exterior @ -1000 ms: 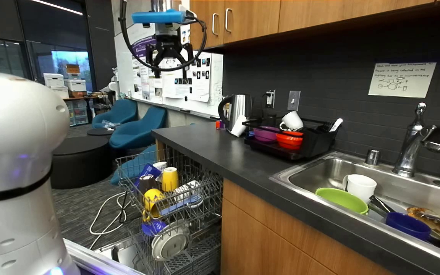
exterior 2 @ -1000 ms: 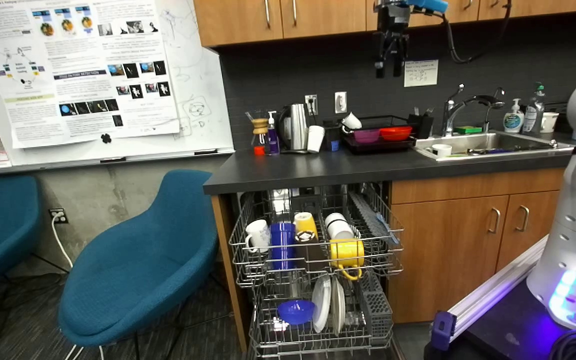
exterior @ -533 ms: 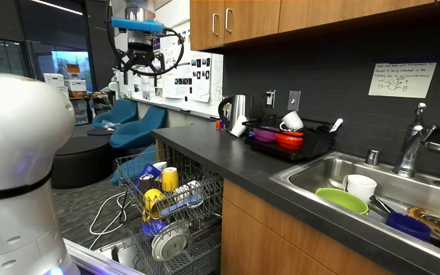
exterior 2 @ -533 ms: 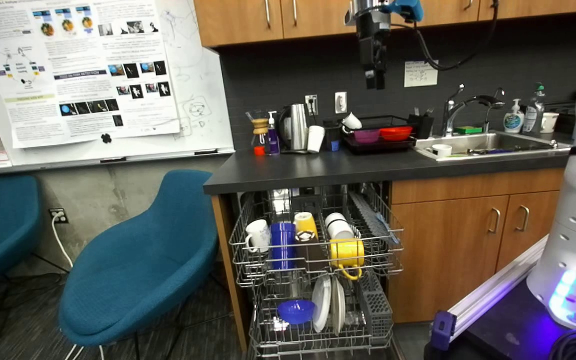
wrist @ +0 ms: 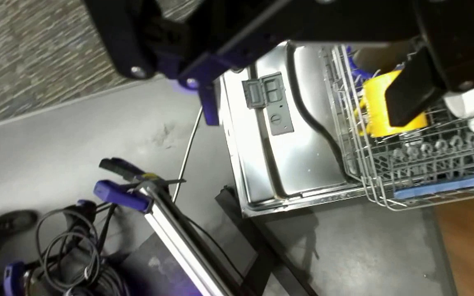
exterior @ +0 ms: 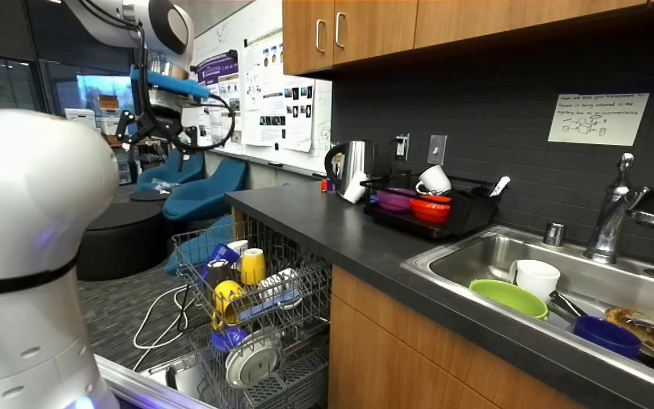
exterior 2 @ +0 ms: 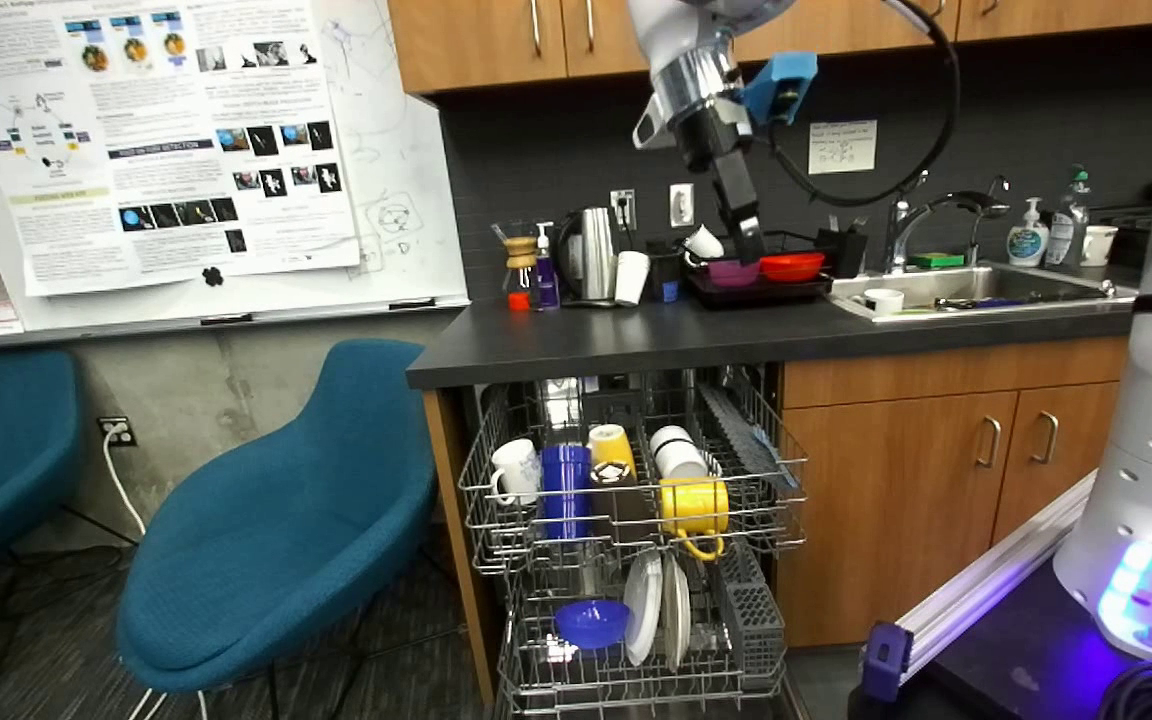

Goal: Push the top rack in the dishwasher backwards.

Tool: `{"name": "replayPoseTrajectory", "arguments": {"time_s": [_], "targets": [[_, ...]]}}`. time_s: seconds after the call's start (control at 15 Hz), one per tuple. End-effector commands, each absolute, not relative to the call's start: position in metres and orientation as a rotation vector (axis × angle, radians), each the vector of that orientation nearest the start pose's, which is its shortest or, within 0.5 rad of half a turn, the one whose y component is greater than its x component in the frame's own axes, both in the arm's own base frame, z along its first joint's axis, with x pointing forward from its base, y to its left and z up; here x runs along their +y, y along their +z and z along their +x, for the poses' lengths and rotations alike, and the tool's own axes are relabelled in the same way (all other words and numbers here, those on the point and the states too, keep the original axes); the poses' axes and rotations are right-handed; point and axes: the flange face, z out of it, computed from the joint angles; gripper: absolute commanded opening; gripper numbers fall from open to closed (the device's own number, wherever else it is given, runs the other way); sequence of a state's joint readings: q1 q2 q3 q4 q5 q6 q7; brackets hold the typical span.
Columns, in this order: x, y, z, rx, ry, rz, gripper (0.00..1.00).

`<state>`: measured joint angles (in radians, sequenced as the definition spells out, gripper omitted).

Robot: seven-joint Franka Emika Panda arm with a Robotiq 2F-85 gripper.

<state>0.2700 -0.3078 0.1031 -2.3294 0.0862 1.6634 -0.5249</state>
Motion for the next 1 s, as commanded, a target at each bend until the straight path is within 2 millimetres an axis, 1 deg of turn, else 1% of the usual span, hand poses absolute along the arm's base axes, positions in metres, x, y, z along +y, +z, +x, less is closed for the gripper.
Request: {"name": "replayPoseTrajectory", "arguments": {"time_s": [0.0, 0.13, 0.27, 0.47, 0.67, 0.93], "targets": [[0.196, 0.390, 0.358, -1.471, 0.608, -2.615, 1.00], [0.214, 0.365, 0.347, -1.557, 0.626, -2.576, 1.00], [0.229, 0.344, 0.338, -1.627, 0.616, -2.552, 1.00], [0.241, 0.319, 0.326, -1.672, 0.611, -2.556, 1.00], [0.249, 0.302, 0.316, -1.675, 0.611, -2.560, 1.00], [0.249, 0.286, 0.310, -1.679, 0.583, -2.546, 1.00]]}}
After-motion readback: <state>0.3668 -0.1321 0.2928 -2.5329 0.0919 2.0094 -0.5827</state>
